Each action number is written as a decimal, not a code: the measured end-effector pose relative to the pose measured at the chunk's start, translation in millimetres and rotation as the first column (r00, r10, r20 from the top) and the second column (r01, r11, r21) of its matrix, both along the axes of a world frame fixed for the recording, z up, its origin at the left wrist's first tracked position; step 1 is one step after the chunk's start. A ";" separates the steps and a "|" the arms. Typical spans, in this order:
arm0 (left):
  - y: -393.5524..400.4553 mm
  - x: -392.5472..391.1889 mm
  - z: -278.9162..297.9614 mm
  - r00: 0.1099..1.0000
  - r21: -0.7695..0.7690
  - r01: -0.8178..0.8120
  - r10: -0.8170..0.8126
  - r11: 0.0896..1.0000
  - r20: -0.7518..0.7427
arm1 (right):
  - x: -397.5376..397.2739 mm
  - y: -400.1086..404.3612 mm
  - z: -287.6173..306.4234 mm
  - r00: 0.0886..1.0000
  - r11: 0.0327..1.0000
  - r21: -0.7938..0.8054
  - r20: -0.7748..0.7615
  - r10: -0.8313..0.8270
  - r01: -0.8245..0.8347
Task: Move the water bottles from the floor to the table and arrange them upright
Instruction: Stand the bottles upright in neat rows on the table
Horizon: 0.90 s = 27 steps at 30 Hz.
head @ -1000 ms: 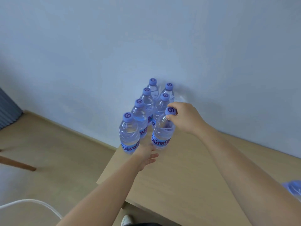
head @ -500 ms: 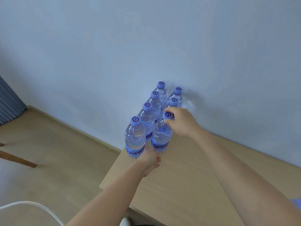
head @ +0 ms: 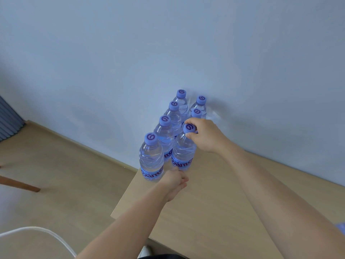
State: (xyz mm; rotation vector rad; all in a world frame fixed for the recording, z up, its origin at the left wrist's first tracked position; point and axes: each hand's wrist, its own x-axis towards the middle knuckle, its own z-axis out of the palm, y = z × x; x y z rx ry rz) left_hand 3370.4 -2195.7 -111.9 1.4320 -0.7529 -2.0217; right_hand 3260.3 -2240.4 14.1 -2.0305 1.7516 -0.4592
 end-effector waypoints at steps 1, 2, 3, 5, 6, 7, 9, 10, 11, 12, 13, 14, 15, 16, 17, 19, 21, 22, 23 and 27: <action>0.5 -2.3 0.7 1.000 0.003 -0.004 0.004 1.000 -0.005 | -0.7 0.2 -0.1 1.000 1.000 0.001 0.002 0.003 -0.003; 1.6 -4.3 1.4 1.000 0.003 -0.006 0.006 1.000 -0.007 | -1.1 0.6 -0.2 1.000 1.000 0.002 0.003 0.004 -0.004; 2.9 -5.7 3.0 1.000 -0.001 -0.008 0.008 1.000 -0.011 | -1.4 1.0 -0.4 1.000 1.000 0.002 0.002 0.004 -0.004; 3.9 -7.4 4.2 1.000 -0.009 -0.015 0.015 1.000 -0.019 | -1.9 1.3 -0.1 1.000 1.000 0.002 -0.002 0.010 -0.010; 3.6 -7.7 4.0 1.000 -0.012 -0.019 0.019 1.000 -0.021 | -2.1 1.3 -0.1 1.000 1.000 0.004 -0.004 0.014 -0.014; 3.4 -7.9 4.3 1.000 -0.014 -0.020 0.019 1.000 -0.023 | -2.2 1.2 -0.3 1.000 1.000 0.007 -0.006 0.018 -0.018; 3.8 -7.8 4.9 1.000 -0.023 -0.015 0.015 1.000 -0.016 | -2.4 0.7 -0.7 1.000 1.000 0.013 -0.006 0.022 -0.022; 4.1 -7.6 4.9 1.000 -0.026 -0.013 0.013 1.000 -0.005 | -2.3 0.8 -0.9 1.000 1.000 0.014 -0.004 0.023 -0.023; 4.6 -7.3 5.3 1.000 -0.030 -0.009 0.009 1.000 0.006 | -2.6 1.1 -1.2 1.000 1.000 0.013 0.001 0.023 -0.023; 5.1 -7.3 5.2 1.000 -0.038 -0.002 0.003 0.999 0.018 | -3.0 1.6 -1.5 1.000 1.000 0.011 0.008 0.023 -0.023; 5.9 -7.1 5.6 1.000 -0.045 0.005 -0.004 0.999 0.026 | -3.5 2.2 -2.0 1.000 1.000 0.010 0.019 0.023 -0.023; 6.5 -7.0 5.5 0.999 -0.049 0.009 -0.008 0.999 0.033 | -3.9 2.9 -2.5 0.999 1.000 0.006 0.029 0.023 -0.023; 7.1 -6.9 5.7 0.999 -0.050 0.011 -0.009 0.999 0.037 | -4.0 3.6 -3.4 0.999 1.000 -0.002 0.037 0.024 -0.024; 7.5 -6.8 5.6 0.999 -0.050 0.011 -0.009 0.999 0.041 | -3.9 4.0 -4.4 0.999 1.000 -0.015 0.041 0.025 -0.024; 8.0 -6.9 6.3 0.999 -0.049 0.009 -0.006 0.999 0.044 | -3.6 4.2 -5.6 0.999 0.999 -0.030 0.045 0.023 -0.022; 7.6 -6.8 8.2 0.999 -0.037 -0.008 0.010 0.999 0.042 | -2.5 4.2 -7.6 0.999 0.998 -0.058 0.048 0.016 -0.013; 6.2 -7.3 8.8 0.999 -0.010 -0.038 0.038 0.999 0.027 | -1.7 4.2 -8.8 0.999 0.998 -0.069 0.038 0.014 -0.011; 5.4 -7.7 8.1 0.999 0.003 -0.047 0.047 0.999 0.023 | -1.6 4.2 -9.1 0.999 0.998 -0.069 0.036 0.013 -0.011; 5.7 -7.8 8.0 0.998 0.013 -0.051 0.051 0.999 0.023 | -1.7 4.4 -9.2 0.999 0.998 -0.063 0.041 0.010 -0.008; 9.4 -10.7 5.8 0.994 0.002 -0.109 0.109 0.994 0.033 | -3.7 8.3 -6.9 0.994 0.999 -0.030 0.113 -0.011 0.015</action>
